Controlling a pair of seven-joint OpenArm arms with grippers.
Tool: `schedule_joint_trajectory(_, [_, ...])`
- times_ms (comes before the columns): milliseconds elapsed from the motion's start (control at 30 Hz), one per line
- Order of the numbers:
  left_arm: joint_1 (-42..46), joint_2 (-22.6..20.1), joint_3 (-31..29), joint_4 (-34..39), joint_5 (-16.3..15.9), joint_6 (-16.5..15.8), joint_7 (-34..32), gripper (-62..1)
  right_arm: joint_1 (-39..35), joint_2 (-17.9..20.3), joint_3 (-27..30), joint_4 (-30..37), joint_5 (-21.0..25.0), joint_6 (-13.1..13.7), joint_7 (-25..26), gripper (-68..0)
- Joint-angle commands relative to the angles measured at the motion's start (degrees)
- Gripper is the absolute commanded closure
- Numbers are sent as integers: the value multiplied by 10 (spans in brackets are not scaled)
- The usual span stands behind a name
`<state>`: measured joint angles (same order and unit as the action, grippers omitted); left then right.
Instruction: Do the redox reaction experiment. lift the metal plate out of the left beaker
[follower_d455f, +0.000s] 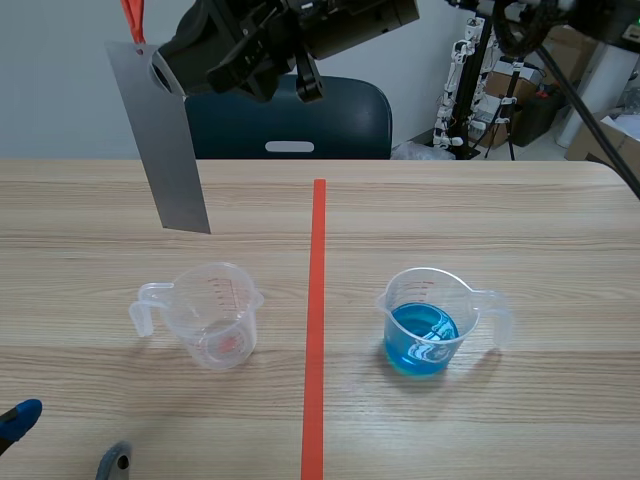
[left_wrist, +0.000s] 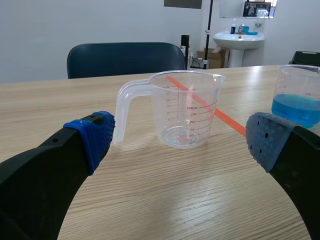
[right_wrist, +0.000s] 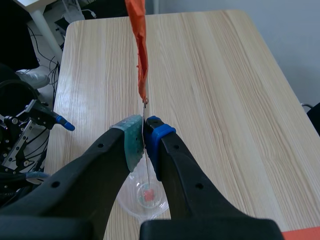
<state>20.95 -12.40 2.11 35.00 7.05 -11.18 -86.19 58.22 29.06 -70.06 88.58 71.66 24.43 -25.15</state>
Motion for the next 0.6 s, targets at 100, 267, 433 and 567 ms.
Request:
schedule_joint_trajectory(100, [-2, 0, -1, 6, -3, -1, -12, -551, 16, 0, 8, 4, 10, 0, 7, -6])
schedule_joint_trajectory(267, [-2, 0, -1, 6, -3, -1, -12, -551, 16, 0, 8, 4, 10, 0, 4, -6])
schedule_joint_trajectory(433, [-2, 0, -1, 6, -3, -1, -12, -551, 16, 0, 8, 4, 10, 0, 4, -6])
schedule_joint_trajectory(567, [-2, 0, -1, 6, -3, -1, -12, -551, 16, 0, 8, 4, 10, 0, 4, -6])
